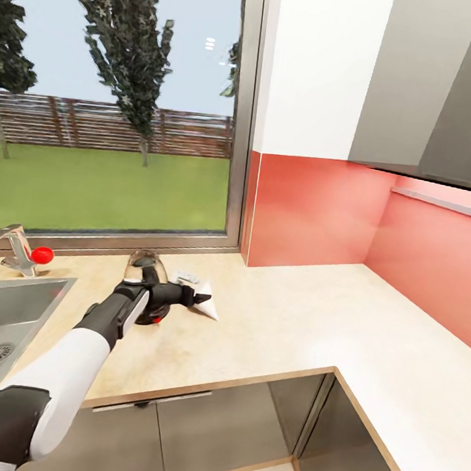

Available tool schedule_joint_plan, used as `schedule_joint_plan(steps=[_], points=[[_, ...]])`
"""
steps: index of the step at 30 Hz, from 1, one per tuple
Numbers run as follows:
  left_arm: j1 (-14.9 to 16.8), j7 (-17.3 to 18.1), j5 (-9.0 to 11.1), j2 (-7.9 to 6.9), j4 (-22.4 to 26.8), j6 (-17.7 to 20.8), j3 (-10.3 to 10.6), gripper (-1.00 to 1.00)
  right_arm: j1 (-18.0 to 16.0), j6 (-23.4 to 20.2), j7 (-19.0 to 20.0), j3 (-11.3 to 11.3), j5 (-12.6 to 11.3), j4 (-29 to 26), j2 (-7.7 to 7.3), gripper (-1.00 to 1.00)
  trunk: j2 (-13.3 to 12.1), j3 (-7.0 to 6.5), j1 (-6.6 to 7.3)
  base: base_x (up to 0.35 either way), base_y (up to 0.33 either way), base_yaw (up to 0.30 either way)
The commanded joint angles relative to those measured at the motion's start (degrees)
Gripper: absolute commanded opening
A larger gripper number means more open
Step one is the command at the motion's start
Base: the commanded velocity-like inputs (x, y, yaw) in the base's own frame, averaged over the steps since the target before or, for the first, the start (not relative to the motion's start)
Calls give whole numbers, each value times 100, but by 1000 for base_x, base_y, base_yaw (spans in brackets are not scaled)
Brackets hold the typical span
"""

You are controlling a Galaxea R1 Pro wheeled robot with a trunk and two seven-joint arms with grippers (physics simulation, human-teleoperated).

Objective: Set up a coffee station on the kitchen countertop: keep the coffee maker on the countertop, move the bottle of coffee from the kitchen shelf to the counter next to the coffee maker, place a paper coffee filter on top of the coffee maker, put the saucer next to the coffee maker with the coffee cup on the saucer, and place the electric kettle next to the coffee maker.

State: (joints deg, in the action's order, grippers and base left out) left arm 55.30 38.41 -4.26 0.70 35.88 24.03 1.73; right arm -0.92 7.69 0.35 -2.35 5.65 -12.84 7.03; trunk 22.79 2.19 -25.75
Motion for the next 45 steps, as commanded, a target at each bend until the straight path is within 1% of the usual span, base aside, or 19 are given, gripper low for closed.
schedule_joint_plan(steps=[1,6,14,18,22,26,27,34,41,45], points=[[23,15,-43,13,11,26,-26,100,-4,14,0,7,59,4,0,100,13,14,-4,0,0,0],[169,-127,-30,70,7,59,-45,100,-4,14,0,7,59,5,1,100,13,14,-4,0,0,0],[428,-384,-32,328,-16,114,-30,100,-4,14,0,7,59,9,1,100,13,14,-4,0,0,0],[557,-512,-33,453,0,245,-23,100,-4,14,0,7,59,10,1,100,13,14,-4,0,0,0],[683,-640,-48,463,5,286,-20,100,-4,14,0,7,59,10,1,100,13,14,-4,0,0,0],[671,-769,-65,459,5,293,-16,100,-4,14,0,7,59,10,-1,100,13,14,-4,6,0,0],[670,-1427,-68,457,2,293,-14,100,-4,14,0,7,59,10,-1,100,13,14,-4,54,0,0],[664,-1423,-91,442,-64,289,-6,100,-4,14,0,7,59,10,-3,100,13,14,-4,230,-33,0],[659,-1417,-86,440,-71,269,-6,100,-4,14,0,7,59,10,-5,100,13,14,-4,267,-148,0],[591,-1417,-76,440,-72,262,-6,100,-4,14,0,7,59,10,-7,100,13,14,-4,228,-157,0]])
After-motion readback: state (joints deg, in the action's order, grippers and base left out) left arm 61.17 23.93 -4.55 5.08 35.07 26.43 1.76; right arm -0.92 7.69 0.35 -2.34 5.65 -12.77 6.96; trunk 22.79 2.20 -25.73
